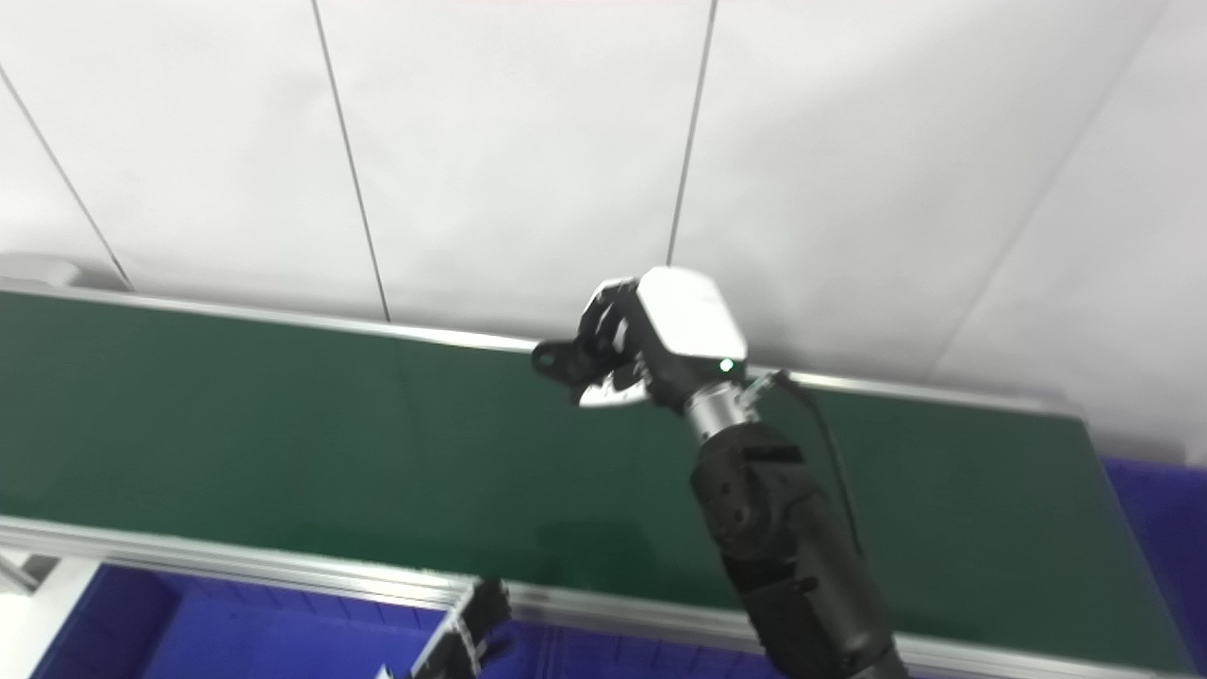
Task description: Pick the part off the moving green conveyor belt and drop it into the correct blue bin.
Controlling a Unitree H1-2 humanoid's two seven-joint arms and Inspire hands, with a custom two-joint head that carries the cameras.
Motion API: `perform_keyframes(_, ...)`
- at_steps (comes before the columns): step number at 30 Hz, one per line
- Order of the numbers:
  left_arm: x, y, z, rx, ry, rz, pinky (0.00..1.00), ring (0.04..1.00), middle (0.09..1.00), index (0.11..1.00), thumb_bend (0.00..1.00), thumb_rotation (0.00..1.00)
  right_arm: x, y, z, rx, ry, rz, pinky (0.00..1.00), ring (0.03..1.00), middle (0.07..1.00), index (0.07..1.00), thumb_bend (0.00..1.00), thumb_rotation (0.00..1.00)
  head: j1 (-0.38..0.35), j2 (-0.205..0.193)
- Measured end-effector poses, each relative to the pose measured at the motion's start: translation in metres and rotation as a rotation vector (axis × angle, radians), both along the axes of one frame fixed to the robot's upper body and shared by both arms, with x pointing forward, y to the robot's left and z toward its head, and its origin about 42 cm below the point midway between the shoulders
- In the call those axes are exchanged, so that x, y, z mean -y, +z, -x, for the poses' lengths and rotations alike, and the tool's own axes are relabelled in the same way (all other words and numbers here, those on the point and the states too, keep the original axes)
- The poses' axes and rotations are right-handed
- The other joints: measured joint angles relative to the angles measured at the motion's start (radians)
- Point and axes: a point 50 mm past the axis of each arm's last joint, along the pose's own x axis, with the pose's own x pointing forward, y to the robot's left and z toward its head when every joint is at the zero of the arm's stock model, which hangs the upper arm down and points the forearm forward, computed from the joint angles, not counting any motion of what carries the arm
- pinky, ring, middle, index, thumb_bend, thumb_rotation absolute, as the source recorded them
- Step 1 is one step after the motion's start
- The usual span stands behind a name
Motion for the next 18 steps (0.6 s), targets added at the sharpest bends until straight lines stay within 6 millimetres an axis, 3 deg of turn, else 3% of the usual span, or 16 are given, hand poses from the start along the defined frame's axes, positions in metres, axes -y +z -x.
perform_keyframes(3,-0.009,0.008,-0.002,0.010,-0.011,0.001,0.96,0.992,1.000,1.000,0.94,0.81,0.007,0.002,0.022,-0.007,-0.012,0.007,0.21,0.402,0.506,0.488,0.52,0.00,-0.033,0.022)
perform_keyframes(4,-0.013,0.011,-0.002,0.011,-0.006,0.000,0.96,0.994,1.000,1.000,0.95,0.82,0.008,0.001,0.029,-0.010,-0.013,0.008,0.21,0.404,0.508,0.486,0.52,0.00,-0.063,0.046)
perform_keyframes(6,-0.021,0.014,-0.004,0.006,0.003,-0.009,0.95,0.990,1.000,1.000,0.96,0.85,0.012,0.001,0.041,-0.022,-0.019,0.012,0.23,0.366,0.460,0.531,0.51,0.00,-0.063,0.046)
perform_keyframes(7,-0.025,0.016,-0.005,0.003,0.009,-0.016,0.95,0.989,1.000,1.000,0.96,0.85,0.014,0.000,0.046,-0.027,-0.024,0.015,0.23,0.362,0.454,0.537,0.51,0.00,-0.092,0.071)
perform_keyframes(11,-0.034,0.027,-0.007,0.005,0.007,-0.012,0.95,0.990,1.000,1.000,0.91,0.87,0.028,0.006,0.071,-0.009,-0.037,0.024,0.22,0.394,0.477,0.508,0.52,0.00,-0.163,0.114)
perform_keyframes(15,-0.045,0.035,-0.011,0.000,0.013,-0.003,0.95,0.989,1.000,1.000,0.90,0.86,0.046,0.003,0.093,-0.033,-0.058,0.057,0.22,0.406,0.486,0.495,0.52,0.00,-0.189,0.132)
perform_keyframes(18,-0.049,0.039,-0.012,-0.005,0.019,0.004,0.94,0.979,0.990,1.000,0.90,0.85,0.060,-0.004,0.116,-0.064,-0.077,0.060,0.23,0.362,0.446,0.538,0.51,0.00,-0.194,0.138)
